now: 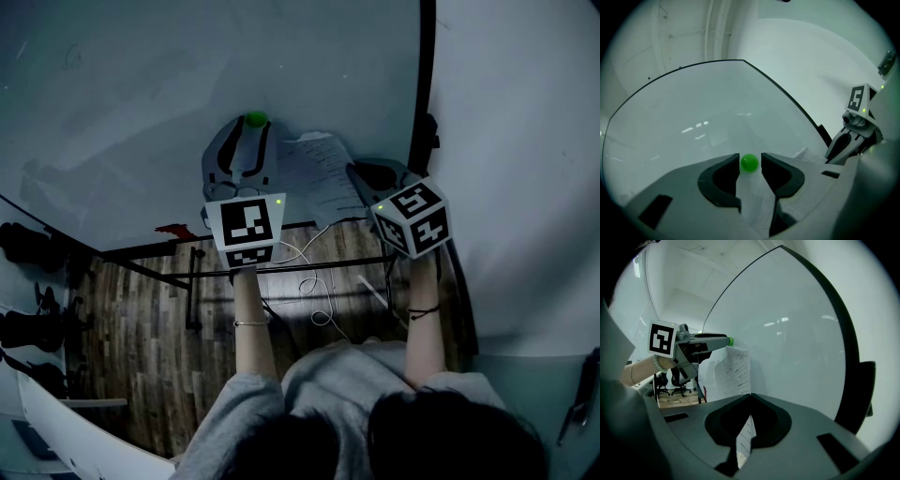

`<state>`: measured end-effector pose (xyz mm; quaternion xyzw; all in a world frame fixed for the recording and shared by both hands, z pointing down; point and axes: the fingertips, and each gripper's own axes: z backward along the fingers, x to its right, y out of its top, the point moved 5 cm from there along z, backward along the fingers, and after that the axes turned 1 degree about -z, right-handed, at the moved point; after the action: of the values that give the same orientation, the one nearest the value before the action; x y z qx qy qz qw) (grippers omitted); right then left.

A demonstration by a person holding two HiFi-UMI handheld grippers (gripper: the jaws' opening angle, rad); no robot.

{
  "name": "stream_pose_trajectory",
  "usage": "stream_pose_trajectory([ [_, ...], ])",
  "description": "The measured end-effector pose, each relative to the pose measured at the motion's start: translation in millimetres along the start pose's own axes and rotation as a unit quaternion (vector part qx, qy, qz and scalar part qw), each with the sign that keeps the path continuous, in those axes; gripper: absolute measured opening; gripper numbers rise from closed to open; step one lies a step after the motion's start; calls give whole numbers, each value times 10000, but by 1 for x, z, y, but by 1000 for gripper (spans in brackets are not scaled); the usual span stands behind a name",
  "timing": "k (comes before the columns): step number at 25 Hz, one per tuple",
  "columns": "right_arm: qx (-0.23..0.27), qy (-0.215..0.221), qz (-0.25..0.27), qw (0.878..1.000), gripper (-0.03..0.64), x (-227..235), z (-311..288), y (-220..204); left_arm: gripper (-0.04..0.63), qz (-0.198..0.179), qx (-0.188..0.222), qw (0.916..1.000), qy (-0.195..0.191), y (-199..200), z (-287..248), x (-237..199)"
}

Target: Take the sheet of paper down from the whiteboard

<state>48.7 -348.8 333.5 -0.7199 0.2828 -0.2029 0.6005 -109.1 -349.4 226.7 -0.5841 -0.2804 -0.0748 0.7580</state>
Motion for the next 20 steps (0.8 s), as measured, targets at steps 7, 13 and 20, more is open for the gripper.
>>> stream_pose_trajectory([
  [7, 11, -9, -2, 10000, 2, -2, 1, -1, 129, 319, 35, 9993, 192, -6, 17, -7],
  [13, 32, 22, 9, 10000, 2, -4, 2, 0, 118, 625, -183, 9976, 223, -19, 30, -3],
  [20, 169, 177, 38, 9997, 2, -14, 4, -1, 89, 956, -467, 9940, 274, -35, 49, 1],
])
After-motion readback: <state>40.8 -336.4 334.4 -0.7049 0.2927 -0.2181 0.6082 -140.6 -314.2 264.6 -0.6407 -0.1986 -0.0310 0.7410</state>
